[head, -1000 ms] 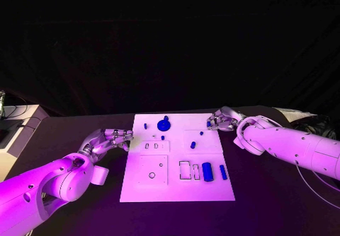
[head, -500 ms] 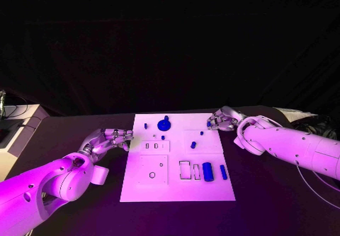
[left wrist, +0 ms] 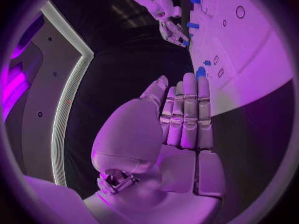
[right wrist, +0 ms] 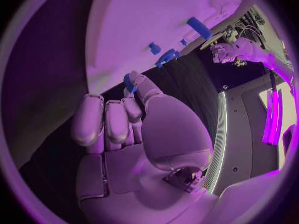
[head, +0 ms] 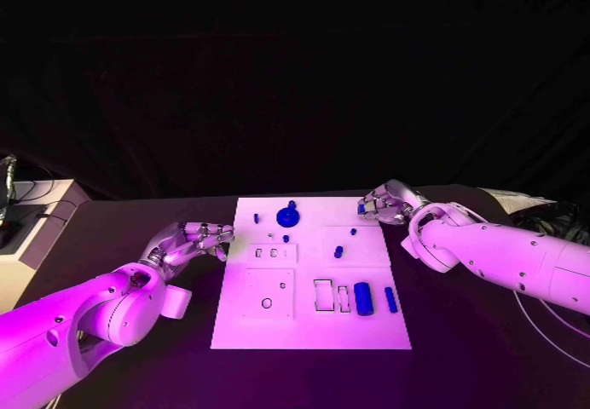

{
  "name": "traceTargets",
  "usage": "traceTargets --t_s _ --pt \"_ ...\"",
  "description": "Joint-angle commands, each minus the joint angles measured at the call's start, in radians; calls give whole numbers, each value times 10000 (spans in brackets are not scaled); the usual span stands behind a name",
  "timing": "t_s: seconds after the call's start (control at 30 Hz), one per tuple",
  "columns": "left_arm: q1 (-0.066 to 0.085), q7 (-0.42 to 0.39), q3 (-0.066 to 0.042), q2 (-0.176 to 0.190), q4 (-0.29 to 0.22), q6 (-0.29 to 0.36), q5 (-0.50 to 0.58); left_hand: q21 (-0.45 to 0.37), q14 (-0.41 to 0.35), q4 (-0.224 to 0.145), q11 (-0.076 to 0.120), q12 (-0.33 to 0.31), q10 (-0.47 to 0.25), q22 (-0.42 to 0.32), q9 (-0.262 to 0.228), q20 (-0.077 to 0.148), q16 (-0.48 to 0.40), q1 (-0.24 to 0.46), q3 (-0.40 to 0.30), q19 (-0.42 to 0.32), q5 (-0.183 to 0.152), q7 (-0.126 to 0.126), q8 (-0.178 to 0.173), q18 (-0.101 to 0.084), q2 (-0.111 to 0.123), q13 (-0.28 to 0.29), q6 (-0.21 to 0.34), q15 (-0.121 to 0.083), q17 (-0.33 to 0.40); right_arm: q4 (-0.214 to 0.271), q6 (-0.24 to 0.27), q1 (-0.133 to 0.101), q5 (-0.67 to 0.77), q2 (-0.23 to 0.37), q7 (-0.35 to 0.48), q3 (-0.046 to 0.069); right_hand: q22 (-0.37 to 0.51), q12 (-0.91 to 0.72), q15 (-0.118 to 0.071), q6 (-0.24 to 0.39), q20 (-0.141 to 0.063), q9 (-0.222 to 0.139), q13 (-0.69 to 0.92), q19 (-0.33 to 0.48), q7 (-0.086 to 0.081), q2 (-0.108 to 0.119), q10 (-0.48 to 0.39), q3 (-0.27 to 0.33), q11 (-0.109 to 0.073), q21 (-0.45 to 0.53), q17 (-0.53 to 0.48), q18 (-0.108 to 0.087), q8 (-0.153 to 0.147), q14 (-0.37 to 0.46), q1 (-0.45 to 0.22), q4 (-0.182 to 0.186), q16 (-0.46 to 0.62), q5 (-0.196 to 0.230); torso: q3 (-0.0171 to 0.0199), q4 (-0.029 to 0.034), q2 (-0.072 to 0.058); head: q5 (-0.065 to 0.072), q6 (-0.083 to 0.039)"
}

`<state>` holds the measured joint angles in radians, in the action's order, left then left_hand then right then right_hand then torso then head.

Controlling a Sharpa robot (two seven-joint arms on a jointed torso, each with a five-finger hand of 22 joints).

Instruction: Assemble the parts on the task board

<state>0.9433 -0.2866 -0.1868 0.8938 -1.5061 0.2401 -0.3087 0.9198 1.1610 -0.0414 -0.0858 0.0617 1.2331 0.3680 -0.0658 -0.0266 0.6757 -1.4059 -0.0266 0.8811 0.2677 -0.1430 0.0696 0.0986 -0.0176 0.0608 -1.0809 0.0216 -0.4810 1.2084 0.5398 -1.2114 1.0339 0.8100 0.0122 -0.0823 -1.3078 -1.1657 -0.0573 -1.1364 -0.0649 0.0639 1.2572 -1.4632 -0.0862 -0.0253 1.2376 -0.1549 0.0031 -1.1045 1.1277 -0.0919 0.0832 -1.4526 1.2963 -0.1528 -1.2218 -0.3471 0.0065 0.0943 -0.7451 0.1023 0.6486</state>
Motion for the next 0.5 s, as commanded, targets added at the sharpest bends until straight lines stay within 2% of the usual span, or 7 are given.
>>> traceTargets --t_s 0.03,0.27,0.4,0.5 --pt "-1 -81 -9 -2 -35 -3 -24 38 -45 -6 3 18 -79 -12 5 -16 34 107 -39 -70 14 0 -37 41 19 10 11 -5 10 446 604 -111 -70 16 -750 14 -1486 -12 -46 -208 -101 18 14 -502 -147 -66 57 10 39 22 5 59 -18 -17 -21 13 1 -11 -38 -32 7 -6 9" --pt "0 -78 -9 5 -66 10 -24 38 -45 -6 3 18 -79 -12 5 -16 34 107 -39 -70 14 0 -37 41 19 10 11 -5 10 1506 763 -253 396 -195 -1720 5 -1491 -9 -40 -212 -95 17 39 -516 -156 -28 73 37 44 9 8 56 -29 -21 -50 10 -2 -8 -115 -66 55 -116 45" --pt "0 -67 -9 6 -76 19 -24 38 -45 -6 3 18 -79 -12 5 -16 34 107 -39 -70 14 0 -37 41 19 10 11 -5 10 1879 823 -236 804 -477 -2281 -52 -1479 14 -37 -204 -89 17 42 -512 -158 -6 67 52 46 63 -18 45 -39 -17 -83 24 18 -42 -140 -78 59 -197 63" --pt "0 -57 -9 -6 -88 15 -24 44 -48 0 2 19 -81 -19 5 -21 38 127 -41 -77 13 2 -37 42 24 11 14 -3 18 2168 891 -165 1131 -745 -2771 -109 -1470 37 -40 -207 -90 17 46 -513 -156 -9 66 32 42 107 -55 37 -43 -15 -77 14 49 -63 -148 -54 58 -238 55"
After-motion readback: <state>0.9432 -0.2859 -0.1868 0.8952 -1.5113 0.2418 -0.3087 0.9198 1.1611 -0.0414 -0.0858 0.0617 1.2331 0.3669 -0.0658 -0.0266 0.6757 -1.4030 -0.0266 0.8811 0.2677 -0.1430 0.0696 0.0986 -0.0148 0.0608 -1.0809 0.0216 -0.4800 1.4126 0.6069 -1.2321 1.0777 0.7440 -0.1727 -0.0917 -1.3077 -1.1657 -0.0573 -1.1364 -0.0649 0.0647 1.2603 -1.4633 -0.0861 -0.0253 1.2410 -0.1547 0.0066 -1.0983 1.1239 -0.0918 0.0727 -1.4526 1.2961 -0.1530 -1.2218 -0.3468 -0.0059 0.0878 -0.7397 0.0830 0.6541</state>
